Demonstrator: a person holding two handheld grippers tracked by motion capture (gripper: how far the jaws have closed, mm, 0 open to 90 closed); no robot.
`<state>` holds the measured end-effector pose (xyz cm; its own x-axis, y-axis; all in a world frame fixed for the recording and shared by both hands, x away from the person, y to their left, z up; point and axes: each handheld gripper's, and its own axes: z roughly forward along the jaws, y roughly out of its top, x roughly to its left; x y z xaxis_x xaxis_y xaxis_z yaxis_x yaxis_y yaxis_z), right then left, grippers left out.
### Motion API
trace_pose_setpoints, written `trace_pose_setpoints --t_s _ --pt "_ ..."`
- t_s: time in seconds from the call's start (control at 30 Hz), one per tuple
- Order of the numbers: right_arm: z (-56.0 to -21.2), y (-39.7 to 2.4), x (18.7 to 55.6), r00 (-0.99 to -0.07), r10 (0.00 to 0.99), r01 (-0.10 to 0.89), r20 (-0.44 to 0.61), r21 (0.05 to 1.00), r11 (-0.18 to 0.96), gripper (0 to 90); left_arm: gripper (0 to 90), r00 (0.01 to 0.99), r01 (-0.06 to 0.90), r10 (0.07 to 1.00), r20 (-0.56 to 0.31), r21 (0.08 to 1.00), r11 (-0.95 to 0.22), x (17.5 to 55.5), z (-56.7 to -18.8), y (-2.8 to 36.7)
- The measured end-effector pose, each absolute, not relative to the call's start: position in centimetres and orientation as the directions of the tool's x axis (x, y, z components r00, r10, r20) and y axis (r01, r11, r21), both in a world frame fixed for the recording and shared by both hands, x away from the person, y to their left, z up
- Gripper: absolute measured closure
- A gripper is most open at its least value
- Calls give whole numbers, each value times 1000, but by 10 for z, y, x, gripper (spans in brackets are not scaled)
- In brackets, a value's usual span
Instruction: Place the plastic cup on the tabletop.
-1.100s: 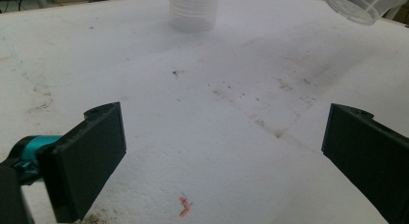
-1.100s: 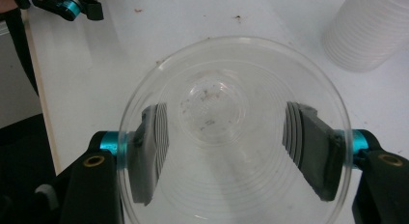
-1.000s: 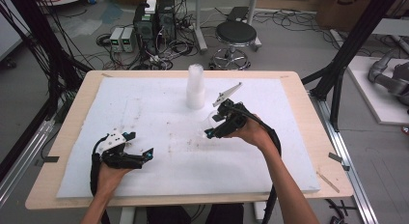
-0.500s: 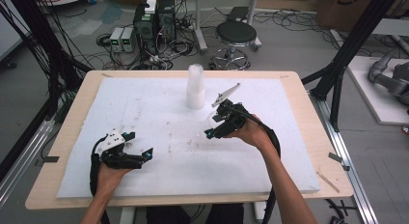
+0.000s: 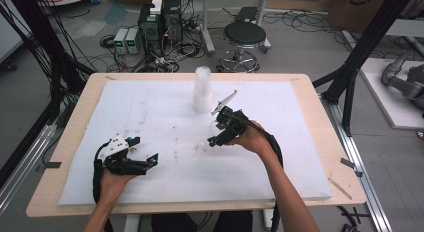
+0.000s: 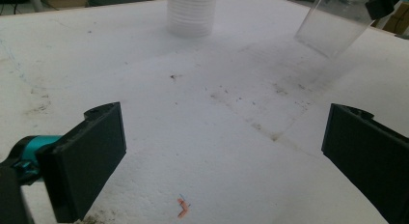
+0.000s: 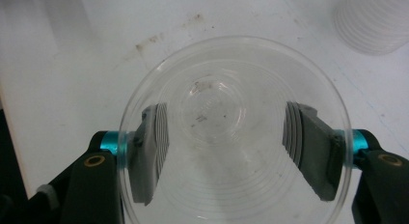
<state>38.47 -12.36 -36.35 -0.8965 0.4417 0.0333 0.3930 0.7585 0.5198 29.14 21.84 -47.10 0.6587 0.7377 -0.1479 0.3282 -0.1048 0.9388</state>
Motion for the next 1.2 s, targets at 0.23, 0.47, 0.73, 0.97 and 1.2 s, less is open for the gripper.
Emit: trace_pose_setpoints --t_s 0.23,0.47,0.73,0.97,1.2 --pt "-373 -111 390 -898 439 391 14 482 784 337 17 658 328 739 -144 938 -109 291 -471 218" --pt "-384 -98 393 -897 442 396 -7 428 812 337 17 658 330 738 -147 938 -108 292 -471 218" --pt "-388 -89 396 -897 442 393 -16 429 813 333 17 661 327 737 -141 938 -114 291 -471 218" --pt "-390 -86 397 -894 446 385 -43 436 814 274 17 661 326 737 -140 938 -114 291 -471 217" --pt "-404 -83 397 -898 440 376 -29 472 798 208 17 663 329 734 -149 938 -107 292 -471 218"
